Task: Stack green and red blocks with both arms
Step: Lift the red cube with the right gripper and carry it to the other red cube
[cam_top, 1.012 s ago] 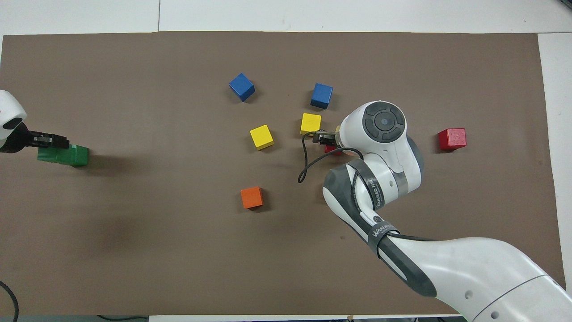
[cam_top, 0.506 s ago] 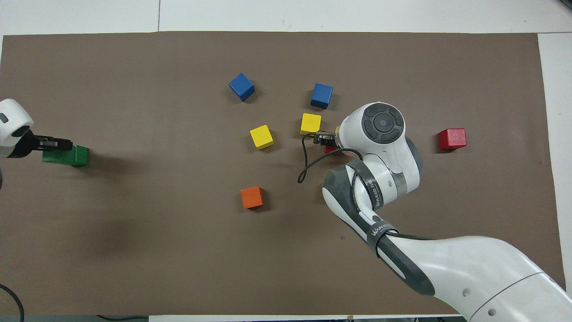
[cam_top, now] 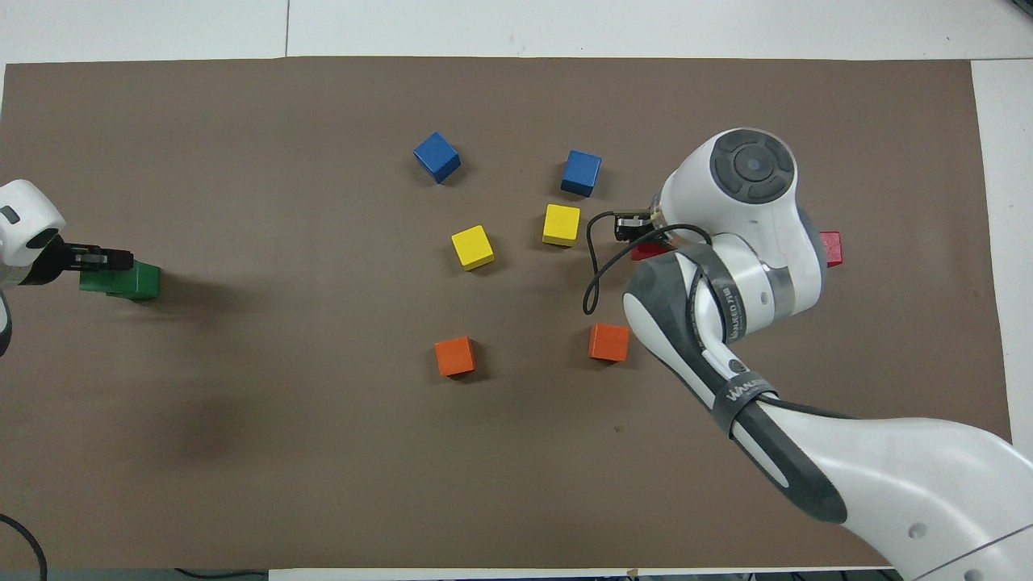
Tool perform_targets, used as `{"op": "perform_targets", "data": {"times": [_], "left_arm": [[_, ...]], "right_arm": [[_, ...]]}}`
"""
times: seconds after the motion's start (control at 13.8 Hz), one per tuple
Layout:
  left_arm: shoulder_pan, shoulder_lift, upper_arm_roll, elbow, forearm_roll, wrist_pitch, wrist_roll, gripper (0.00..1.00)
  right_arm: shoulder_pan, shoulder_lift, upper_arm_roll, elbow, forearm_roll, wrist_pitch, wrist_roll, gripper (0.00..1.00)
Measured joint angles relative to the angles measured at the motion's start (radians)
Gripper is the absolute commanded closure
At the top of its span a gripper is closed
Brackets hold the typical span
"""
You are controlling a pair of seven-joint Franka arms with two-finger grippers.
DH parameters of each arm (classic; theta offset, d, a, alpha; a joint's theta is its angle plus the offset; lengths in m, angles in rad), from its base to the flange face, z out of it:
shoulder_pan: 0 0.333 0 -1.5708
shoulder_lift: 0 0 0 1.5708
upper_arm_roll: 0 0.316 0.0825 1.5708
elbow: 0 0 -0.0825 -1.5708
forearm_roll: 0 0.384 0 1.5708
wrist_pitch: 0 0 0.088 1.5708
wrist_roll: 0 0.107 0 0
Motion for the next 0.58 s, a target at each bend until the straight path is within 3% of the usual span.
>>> {"op": "perform_targets", "data": {"times": [0.14, 0.29, 0.36, 0.58], "left_arm": [[0.000, 0.000, 0.000, -0.003, 0.000, 0.005, 0.000, 0.97], [0.000, -0.001, 0.000, -0.005, 0.000, 0.009, 0.000, 0.17], [0.000, -0.001, 0.000, -0.005, 0.000, 0.010, 0.000, 0.00], [0.000, -0.001, 0.000, -0.006, 0.000, 0.015, 0.001, 0.00]], "right_arm": [[-0.054, -0.022, -0.003, 0.083, -0.002, -0.118, -0.122, 1.00], [-0.148, -0.043, -0.005, 0.112, -0.002, -0.160, -0.308, 1.00], [-0.204, -0.047, -0.006, 0.114, -0.002, -0.162, -0.395, 1.00], [-0.350, -0.045, -0.006, 0.110, 0.008, -0.162, -0.557, 1.00]]}}
